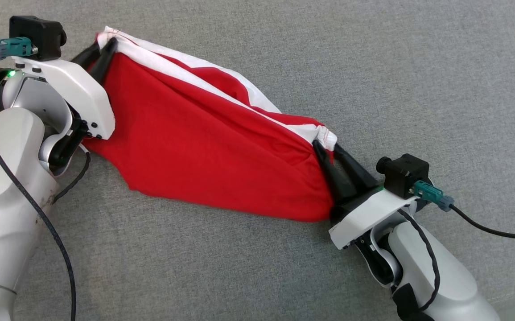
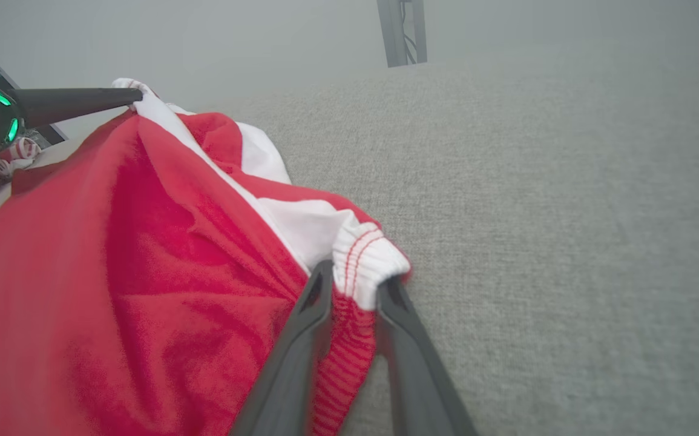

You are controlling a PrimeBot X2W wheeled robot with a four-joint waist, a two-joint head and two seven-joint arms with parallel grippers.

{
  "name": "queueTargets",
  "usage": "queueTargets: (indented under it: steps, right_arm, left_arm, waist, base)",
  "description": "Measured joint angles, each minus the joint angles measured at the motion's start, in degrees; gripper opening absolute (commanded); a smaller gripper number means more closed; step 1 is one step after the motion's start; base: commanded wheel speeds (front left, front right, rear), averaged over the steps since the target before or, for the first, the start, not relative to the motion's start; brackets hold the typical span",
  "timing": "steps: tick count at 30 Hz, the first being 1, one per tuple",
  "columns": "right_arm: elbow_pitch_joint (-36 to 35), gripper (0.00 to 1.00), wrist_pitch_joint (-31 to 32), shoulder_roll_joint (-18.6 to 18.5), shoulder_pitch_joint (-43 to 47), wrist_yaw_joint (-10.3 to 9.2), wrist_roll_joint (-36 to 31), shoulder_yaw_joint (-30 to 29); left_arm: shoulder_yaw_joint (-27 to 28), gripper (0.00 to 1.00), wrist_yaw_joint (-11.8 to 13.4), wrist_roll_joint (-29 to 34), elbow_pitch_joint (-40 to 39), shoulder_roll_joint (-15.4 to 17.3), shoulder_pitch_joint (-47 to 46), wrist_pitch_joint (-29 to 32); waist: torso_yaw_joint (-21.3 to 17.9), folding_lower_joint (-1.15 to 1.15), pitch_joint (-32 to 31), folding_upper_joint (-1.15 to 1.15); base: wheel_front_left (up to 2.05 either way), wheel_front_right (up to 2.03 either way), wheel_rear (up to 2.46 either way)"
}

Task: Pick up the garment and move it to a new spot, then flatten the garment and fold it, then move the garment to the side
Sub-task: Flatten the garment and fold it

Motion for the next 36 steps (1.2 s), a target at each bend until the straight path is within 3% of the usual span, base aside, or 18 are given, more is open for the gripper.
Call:
queueTargets:
  steps: [7,15,25,34,35,36]
  right_arm:
    - [0.6,1.0,-0.2,0.1,-0.4,-0.01,0.0,-0.4]
    - [-2.6,1.0,-0.2,-0.1,4.0,-0.01,-2.7,-5.9]
    - [-13.5,1.0,2.2,-1.9,12.3,-0.01,-5.9,-14.3]
    - [-23.9,1.0,6.2,-1.6,16.0,-0.01,-7.1,-18.2]
    - [-24.6,1.0,6.4,-1.5,16.4,-0.01,-7.1,-18.5]
    - [-25.2,1.0,6.6,-1.4,16.7,-0.01,-7.1,-18.6]
  left_arm:
    - [-0.6,1.0,0.0,0.4,1.9,0.0,-1.1,-0.8]
    - [-0.5,1.0,0.0,-1.3,0.9,-0.1,2.0,-2.8]
    - [0.8,1.0,1.7,-5.5,-3.1,0.3,12.2,-2.9]
    - [2.1,1.0,3.8,-8.0,-2.9,0.6,14.6,-1.2]
    - [2.1,0.93,3.8,-8.2,-2.9,0.6,14.6,-0.9]
    - [2.3,0.42,3.8,-8.7,-2.9,0.5,14.7,-0.9]
  waist:
    - [-0.2,0.0,-0.4,0.0]
    - [1.0,0.0,-2.4,0.0]
    - [2.6,0.0,-5.0,0.0]
    - [1.1,0.0,-4.5,0.0]
    - [0.9,0.0,-4.5,0.0]
    - [0.8,0.0,-4.4,0.0]
  base:
    - [0.0,0.0,0.0]
    - [0.0,0.0,0.0]
    - [0.0,0.0,0.0]
    - [0.0,0.0,0.0]
    - [0.0,0.0,0.0]
    - [0.0,0.0,0.0]
